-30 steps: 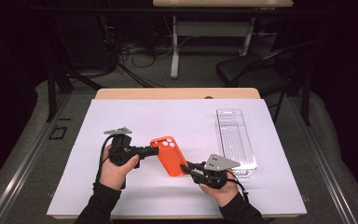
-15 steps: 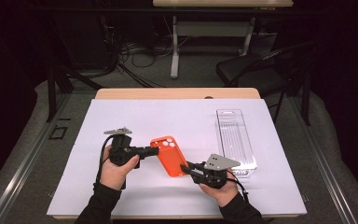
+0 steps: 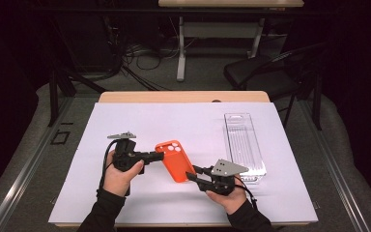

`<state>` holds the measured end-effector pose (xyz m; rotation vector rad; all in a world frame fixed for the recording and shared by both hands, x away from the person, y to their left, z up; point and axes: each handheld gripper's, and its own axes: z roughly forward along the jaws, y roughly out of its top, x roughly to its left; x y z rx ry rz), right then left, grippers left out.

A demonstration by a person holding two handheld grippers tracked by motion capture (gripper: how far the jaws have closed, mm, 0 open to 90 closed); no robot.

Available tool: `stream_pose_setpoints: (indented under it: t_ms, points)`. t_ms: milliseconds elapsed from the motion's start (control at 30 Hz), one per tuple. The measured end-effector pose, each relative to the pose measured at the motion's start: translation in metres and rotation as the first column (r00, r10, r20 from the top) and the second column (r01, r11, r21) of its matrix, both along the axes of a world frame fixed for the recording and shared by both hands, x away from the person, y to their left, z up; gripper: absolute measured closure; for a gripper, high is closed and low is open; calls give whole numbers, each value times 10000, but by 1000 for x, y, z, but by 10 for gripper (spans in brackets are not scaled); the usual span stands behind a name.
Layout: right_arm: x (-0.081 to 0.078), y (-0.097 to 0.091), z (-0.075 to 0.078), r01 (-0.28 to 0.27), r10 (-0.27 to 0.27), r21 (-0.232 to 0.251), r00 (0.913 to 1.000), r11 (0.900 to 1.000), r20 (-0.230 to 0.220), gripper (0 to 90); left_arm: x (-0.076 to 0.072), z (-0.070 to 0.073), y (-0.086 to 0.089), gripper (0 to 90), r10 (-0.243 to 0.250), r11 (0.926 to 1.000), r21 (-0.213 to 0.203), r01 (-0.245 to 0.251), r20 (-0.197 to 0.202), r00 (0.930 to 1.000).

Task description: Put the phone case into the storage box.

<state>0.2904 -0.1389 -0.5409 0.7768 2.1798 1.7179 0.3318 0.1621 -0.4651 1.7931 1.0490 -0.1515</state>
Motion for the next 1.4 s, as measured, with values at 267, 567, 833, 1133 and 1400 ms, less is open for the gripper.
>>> stream_pose_setpoints:
  t_ms: [267,567,833,1133,1400]
  points:
    - [1,0,0,202,-198,-151,9994,9997,276,568,0,1,1,843,239,9990,373,-245,173,9996]
    - [0,1,4,352,-306,-559,9961,9978,825,513,-2,5,0,843,616,9905,1198,-678,547,9966]
    - [0,1,7,596,-555,-662,9965,9960,624,486,-3,8,-1,843,801,9789,1816,-934,794,9936]
    - [1,0,16,1168,-1145,-1867,9932,9755,231,334,-8,15,-4,843,900,9596,2544,-1201,1270,9878]
    - [1,2,21,1506,-1490,-1847,9886,9712,222,170,-11,19,-7,842,820,9481,2939,-1215,1431,9863]
